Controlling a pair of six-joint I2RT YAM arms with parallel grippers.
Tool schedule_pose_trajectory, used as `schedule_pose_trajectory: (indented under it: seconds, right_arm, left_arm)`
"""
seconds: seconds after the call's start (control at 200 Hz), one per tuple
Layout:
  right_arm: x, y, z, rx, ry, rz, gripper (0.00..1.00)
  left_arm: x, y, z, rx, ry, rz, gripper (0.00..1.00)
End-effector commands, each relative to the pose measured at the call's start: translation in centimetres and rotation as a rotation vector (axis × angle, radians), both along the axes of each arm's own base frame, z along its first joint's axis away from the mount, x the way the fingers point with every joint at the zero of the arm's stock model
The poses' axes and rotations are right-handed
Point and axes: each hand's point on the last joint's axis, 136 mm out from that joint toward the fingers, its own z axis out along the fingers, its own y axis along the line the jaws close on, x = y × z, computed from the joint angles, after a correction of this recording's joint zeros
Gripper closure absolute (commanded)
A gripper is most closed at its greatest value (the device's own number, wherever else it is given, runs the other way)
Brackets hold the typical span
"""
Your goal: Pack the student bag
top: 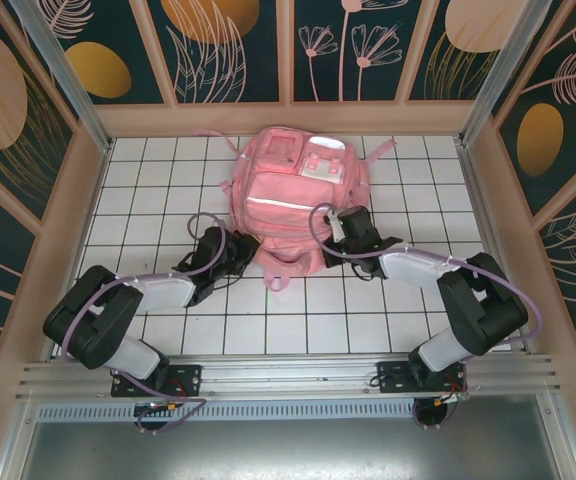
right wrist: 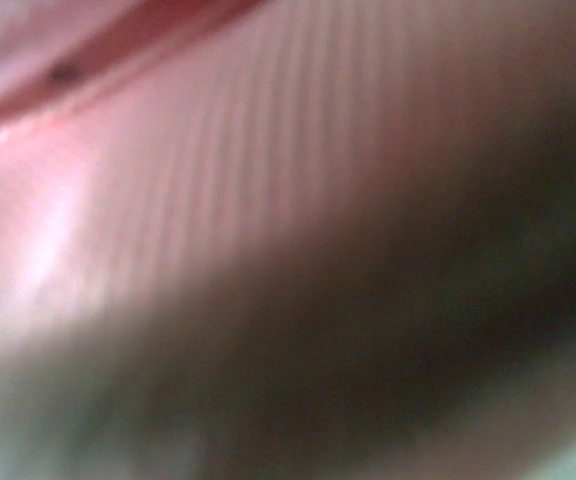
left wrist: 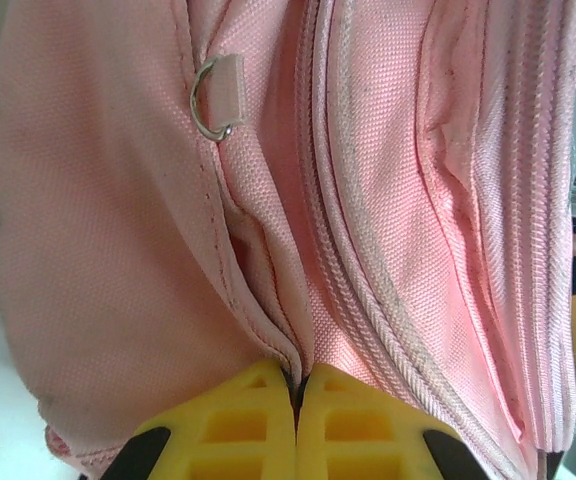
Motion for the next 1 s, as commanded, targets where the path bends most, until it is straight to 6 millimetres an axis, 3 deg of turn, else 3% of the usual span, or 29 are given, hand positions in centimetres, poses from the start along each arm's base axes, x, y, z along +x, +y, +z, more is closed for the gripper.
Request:
schedule_pose_trajectory:
  seconds: [0.0, 0.1, 0.4, 0.575, 0.856, 0.991]
  right_arm:
    - [-0.6, 0.8, 2.6, 0.100, -0.072, 0.007, 1.00]
    - [-1.9, 0.8, 2.6, 0.112, -0.082, 0.014, 1.00]
    - [-5.7, 3.7, 3.6, 0.119, -0.132, 0.140, 1.00]
    - [-6.3, 5.2, 3.5, 0.140, -0.117, 0.171, 1.00]
    - [-7.3, 9.9, 4.0, 0.155, -0.078, 0.273, 1.00]
    - [-7.5, 9.7, 4.3, 0.139, -0.081, 0.265, 0.97]
  left_arm:
    - [0.5, -3.5, 3.9, -0.120, -0.088, -0.102, 1.00]
    - [0.6, -4.0, 3.5, -0.135, -0.078, -0.109, 1.00]
    - [0.3, -4.2, 2.7, -0.156, -0.064, -0.094, 1.00]
    - [0.3, -4.7, 2.9, -0.160, -0.067, -0.104, 1.00]
    - [-0.2, -4.6, 2.6, -0.127, -0.068, -0.112, 1.00]
    - [-0.5, -3.8, 2.0, -0.067, -0.066, -0.106, 1.00]
